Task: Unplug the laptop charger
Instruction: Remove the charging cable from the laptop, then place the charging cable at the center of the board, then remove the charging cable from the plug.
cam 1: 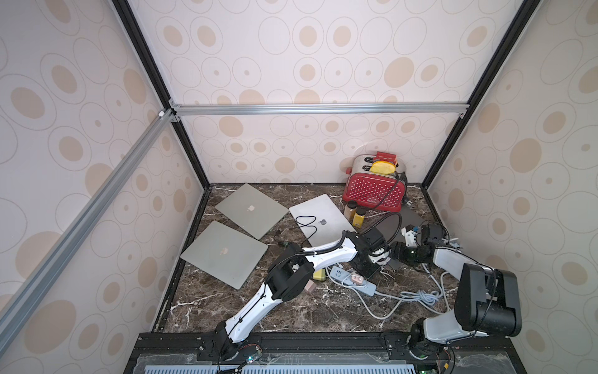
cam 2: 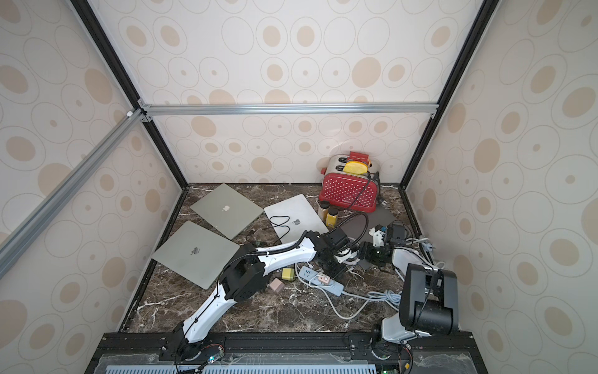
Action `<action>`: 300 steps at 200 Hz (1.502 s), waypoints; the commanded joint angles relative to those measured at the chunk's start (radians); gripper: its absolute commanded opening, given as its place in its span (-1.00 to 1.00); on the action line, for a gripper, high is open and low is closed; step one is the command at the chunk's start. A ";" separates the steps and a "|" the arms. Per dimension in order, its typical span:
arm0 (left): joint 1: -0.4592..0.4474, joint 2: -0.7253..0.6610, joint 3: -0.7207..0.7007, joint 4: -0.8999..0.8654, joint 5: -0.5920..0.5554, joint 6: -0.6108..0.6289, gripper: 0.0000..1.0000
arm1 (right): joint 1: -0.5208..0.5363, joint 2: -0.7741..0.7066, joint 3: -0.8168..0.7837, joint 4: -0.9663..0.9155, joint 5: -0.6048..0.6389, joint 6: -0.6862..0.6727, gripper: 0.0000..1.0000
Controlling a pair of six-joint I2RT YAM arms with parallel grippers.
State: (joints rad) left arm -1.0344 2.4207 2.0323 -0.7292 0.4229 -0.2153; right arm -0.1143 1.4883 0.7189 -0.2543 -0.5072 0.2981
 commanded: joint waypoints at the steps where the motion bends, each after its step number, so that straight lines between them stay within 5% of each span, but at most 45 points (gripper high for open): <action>1: -0.009 -0.037 -0.011 -0.094 -0.023 0.051 -1.00 | 0.007 0.025 -0.015 -0.068 0.022 0.003 0.29; 16: -0.005 -0.024 0.030 -0.113 -0.025 0.053 -0.96 | 0.007 0.016 -0.016 -0.073 0.025 0.001 0.29; 41: 0.034 0.024 0.155 -0.156 0.069 0.028 -0.34 | 0.011 -0.018 -0.011 -0.098 0.027 -0.007 0.29; 68: 0.083 -0.016 0.169 -0.105 0.132 -0.005 -0.11 | 0.013 -0.082 0.000 -0.125 -0.006 -0.025 0.31; 85: 0.107 -0.055 0.156 -0.114 0.152 0.012 0.30 | 0.023 -0.117 0.022 -0.163 -0.027 -0.037 0.32; 98: 0.120 -0.102 0.115 -0.132 0.153 0.035 0.63 | 0.038 -0.158 0.035 -0.198 -0.037 -0.049 0.34; 125: 0.180 -0.304 -0.179 0.005 0.156 -0.021 0.90 | 0.091 -0.322 -0.005 -0.201 -0.100 -0.030 0.36; 174: 0.301 -0.652 -0.627 0.138 0.133 -0.090 0.98 | 0.291 -0.466 0.031 -0.330 -0.032 -0.023 0.36; 202: 0.307 -0.717 -0.774 0.175 0.132 -0.107 0.98 | 0.364 -0.533 0.019 -0.375 0.008 -0.008 0.35; 300: 0.229 -0.639 -0.823 0.448 0.159 -0.268 0.98 | 0.668 -0.546 0.025 -0.415 0.202 -0.025 -0.03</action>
State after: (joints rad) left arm -0.7876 1.7588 1.2102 -0.3798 0.5636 -0.4229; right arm 0.5087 0.9455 0.7277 -0.6300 -0.3805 0.2871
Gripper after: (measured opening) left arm 0.989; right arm 0.491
